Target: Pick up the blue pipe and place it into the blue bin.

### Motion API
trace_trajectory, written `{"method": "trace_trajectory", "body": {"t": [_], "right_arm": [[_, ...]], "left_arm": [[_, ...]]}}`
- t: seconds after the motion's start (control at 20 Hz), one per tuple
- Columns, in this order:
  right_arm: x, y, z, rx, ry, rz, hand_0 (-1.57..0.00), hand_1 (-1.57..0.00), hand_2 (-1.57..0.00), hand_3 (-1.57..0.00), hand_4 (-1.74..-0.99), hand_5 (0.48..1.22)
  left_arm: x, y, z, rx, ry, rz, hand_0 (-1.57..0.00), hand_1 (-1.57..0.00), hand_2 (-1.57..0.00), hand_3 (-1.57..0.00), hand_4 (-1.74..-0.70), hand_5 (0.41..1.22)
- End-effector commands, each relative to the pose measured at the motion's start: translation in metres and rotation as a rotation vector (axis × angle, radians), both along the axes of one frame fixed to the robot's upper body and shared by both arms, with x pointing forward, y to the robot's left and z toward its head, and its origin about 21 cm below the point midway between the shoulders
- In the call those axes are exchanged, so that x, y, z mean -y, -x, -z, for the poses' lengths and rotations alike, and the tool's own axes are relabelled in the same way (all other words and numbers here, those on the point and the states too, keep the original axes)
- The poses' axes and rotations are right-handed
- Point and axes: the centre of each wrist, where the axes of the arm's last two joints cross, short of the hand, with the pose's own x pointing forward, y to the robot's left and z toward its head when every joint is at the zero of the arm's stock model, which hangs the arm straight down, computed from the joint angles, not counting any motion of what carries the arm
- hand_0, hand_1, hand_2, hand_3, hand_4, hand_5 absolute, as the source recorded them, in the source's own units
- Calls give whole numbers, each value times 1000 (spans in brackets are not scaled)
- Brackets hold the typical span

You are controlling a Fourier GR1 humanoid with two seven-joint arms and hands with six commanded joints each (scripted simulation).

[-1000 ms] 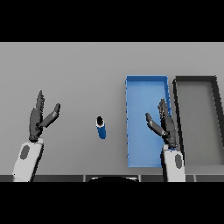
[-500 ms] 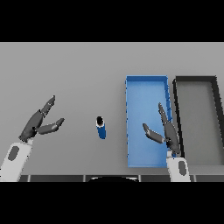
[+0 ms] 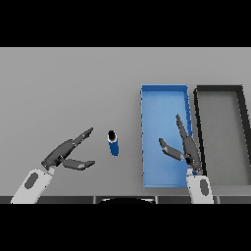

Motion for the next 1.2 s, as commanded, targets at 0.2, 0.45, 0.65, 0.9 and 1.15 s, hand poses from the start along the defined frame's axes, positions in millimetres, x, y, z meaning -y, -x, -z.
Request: {"method": "trace_trajectory", "body": {"t": [0.2, 0.45, 0.65, 0.9, 1.15], "right_arm": [[-3, 8, -2, 8, -19, 0, 1, 1, 1, 1, -1228, 621], [-8, 9, -2, 3, -13, 5, 1, 1, 1, 1, -1223, 618], [1, 11, -2, -9, -13, 27, 1, 1, 1, 1, -1206, 606], [1, 11, -4, -4, -30, 13, 1, 1, 1, 1, -1207, 607], [3, 12, -1, -19, -16, 25, 1, 1, 1, 1, -1198, 605]], "left_arm": [[30, -2, 17, 4, -6, 22, 1, 1, 1, 1, -1189, 463], [60, -15, 37, -64, 13, 33, 1, 1, 1, 1, -1191, 467], [80, -25, 46, -48, 8, 63, 1, 1, 1, 1, -1152, 459], [104, -40, 50, -63, 78, 89, 1, 1, 1, 1, -1192, 513], [118, -38, 58, -55, 155, 62, -100, -265, -357, -215, -1317, 651]]}}
